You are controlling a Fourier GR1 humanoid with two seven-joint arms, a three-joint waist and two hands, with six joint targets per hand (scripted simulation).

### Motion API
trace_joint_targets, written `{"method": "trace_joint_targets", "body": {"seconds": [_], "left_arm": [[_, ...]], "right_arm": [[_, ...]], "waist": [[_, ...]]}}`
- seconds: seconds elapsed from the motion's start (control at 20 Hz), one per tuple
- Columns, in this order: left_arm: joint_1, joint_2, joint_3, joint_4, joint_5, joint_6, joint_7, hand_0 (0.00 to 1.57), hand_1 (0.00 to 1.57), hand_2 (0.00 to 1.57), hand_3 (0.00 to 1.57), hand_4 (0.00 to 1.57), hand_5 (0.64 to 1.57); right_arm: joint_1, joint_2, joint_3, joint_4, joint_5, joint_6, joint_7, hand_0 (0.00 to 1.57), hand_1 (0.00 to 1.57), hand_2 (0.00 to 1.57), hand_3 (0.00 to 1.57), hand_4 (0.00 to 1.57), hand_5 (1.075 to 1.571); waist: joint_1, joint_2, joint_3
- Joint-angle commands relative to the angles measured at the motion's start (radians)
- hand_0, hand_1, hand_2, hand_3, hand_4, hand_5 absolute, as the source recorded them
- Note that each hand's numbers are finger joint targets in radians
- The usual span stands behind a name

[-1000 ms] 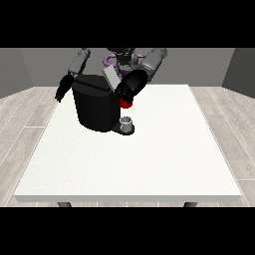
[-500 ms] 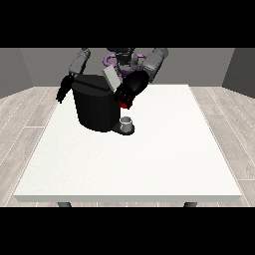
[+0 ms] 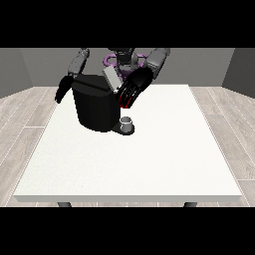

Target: Insert the coffee pod into the coffee machine and close the lid

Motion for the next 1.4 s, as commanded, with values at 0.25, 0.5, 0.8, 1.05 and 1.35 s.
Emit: {"method": "trace_joint_targets", "body": {"seconds": [0.25,0.5,0.8,1.05,1.35], "left_arm": [[0.101,-0.095,-0.003,-0.006,0.017,-0.036,0.066,0.0,0.0,0.0,0.05,0.0,1.571],[0.244,-0.188,0.028,-0.019,0.096,-0.061,0.043,0.0,0.0,0.28,0.0,0.0,1.571],[0.442,-0.399,0.254,-0.011,0.401,-0.045,-0.049,0.0,0.0,0.0,0.0,0.47,1.571],[0.603,-0.495,0.325,0.011,0.503,-0.051,-0.054,0.0,0.0,0.0,0.0,0.39,1.571],[0.748,-0.495,0.295,0.002,0.5,-0.09,-0.113,0.0,0.0,0.0,0.0,0.44,1.571]], "right_arm": [[0.093,0.018,-0.036,0.088,-0.025,-0.014,-0.029,0.0,0.0,0.0,0.0,0.0,1.571],[0.23,-0.014,-0.044,0.108,-0.052,0.053,-0.052,0.0,0.0,0.0,0.0,0.0,1.571],[0.322,-0.003,-0.077,0.124,-0.05,-0.003,-0.035,0.0,0.0,0.0,0.0,0.0,1.571],[0.404,0.028,-0.057,0.108,-0.061,0.017,-0.077,0.0,0.0,0.0,0.0,0.0,1.571],[0.299,0.023,-0.02,-0.001,-0.114,0.116,-0.035,0.0,0.0,0.0,0.0,0.0,1.571]], "waist": [[0.107,-0.161,-0.0021],[0.16,-0.329,-0.0024],[0.298,-0.481,-0.0057],[0.346,-0.589,-0.0032],[0.396,-0.65,-0.0033]]}}
